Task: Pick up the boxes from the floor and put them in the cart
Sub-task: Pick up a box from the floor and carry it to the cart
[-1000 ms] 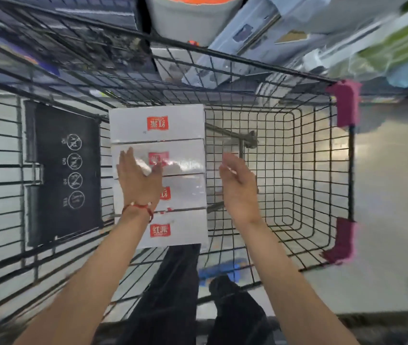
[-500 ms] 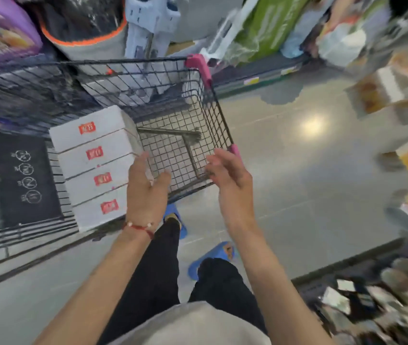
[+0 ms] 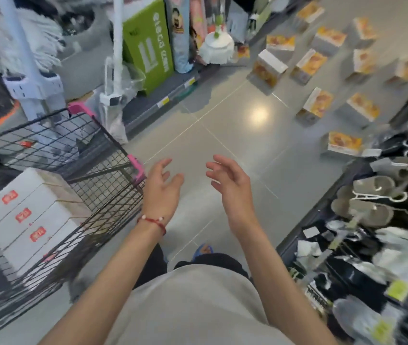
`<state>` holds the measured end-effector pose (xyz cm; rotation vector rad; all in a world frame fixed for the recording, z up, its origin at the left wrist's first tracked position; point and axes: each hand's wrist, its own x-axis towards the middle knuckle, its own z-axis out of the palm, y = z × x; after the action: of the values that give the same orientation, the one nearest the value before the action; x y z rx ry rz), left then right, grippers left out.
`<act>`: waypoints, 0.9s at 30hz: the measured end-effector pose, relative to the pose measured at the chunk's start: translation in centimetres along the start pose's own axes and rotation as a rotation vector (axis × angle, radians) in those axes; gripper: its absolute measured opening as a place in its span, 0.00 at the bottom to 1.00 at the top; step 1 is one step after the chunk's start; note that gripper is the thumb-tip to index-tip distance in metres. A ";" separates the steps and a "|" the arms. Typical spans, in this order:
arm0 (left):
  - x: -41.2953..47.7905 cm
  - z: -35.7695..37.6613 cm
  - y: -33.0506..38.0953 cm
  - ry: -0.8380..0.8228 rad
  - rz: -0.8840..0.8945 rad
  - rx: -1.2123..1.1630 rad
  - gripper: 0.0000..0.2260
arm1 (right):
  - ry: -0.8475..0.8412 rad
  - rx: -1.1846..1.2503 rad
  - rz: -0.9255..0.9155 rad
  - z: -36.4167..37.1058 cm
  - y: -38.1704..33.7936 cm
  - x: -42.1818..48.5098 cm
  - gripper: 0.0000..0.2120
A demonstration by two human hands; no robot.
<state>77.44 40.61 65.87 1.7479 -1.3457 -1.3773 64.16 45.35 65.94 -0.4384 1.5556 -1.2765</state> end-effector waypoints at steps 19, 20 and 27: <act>10.5 20.0 15.4 -0.529 0.047 0.020 0.14 | 0.475 0.186 -0.056 -14.6 -9.4 11.2 0.12; 11.6 20.8 16.3 -0.544 0.047 0.020 0.14 | 0.494 0.191 -0.054 -15.0 -10.2 12.5 0.12; 19.6 27.5 22.6 -0.648 0.043 0.075 0.13 | 0.604 0.292 -0.058 -17.9 -16.0 21.9 0.12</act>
<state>43.15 18.91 68.25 1.3453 -1.7622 -1.9892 34.96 31.22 67.89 0.1074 1.8073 -1.7550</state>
